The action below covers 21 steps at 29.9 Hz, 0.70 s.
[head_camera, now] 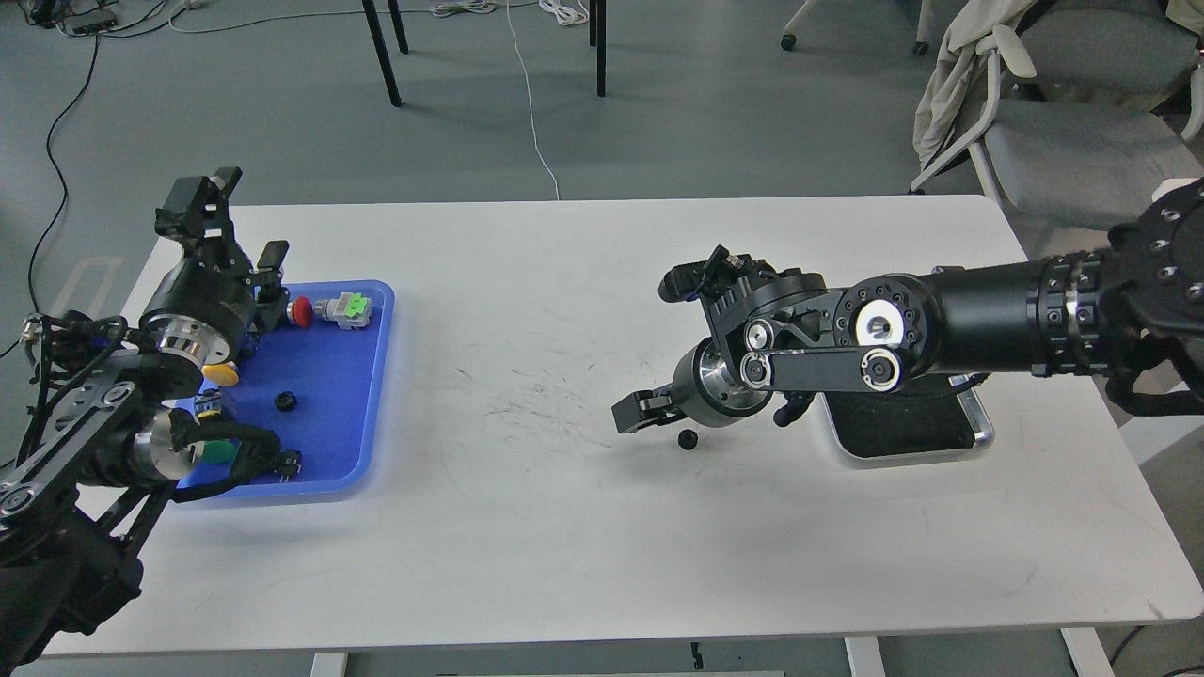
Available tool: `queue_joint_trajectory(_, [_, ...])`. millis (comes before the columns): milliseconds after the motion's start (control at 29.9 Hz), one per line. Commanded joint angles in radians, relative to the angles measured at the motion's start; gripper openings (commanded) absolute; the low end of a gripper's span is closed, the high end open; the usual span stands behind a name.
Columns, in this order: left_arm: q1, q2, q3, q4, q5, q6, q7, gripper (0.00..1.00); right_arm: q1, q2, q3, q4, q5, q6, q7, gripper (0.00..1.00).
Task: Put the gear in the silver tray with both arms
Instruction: 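Reach the right gripper to the black gear and close on it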
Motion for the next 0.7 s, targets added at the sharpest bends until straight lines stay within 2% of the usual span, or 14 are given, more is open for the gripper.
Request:
queue_joint_trajectory(0, [-0.001, 0.0, 0.0, 0.0, 0.002, 0.001, 0.0, 0.98, -0.019, 0.015, -0.02, -0.026, -0.002, 0.003, 0.0, 0.96])
queue_joint_trajectory(301, [-0.001, -0.002, 0.0, 0.0, 0.002, 0.001, 0.0, 0.98, -0.038, 0.025, -0.026, -0.052, -0.005, 0.017, 0.0, 0.92])
queue_joint_trajectory(669, [-0.004, 0.0, 0.0, 0.0, 0.002, 0.001, 0.0, 0.98, -0.051, 0.036, -0.055, -0.063, -0.045, 0.023, 0.0, 0.77])
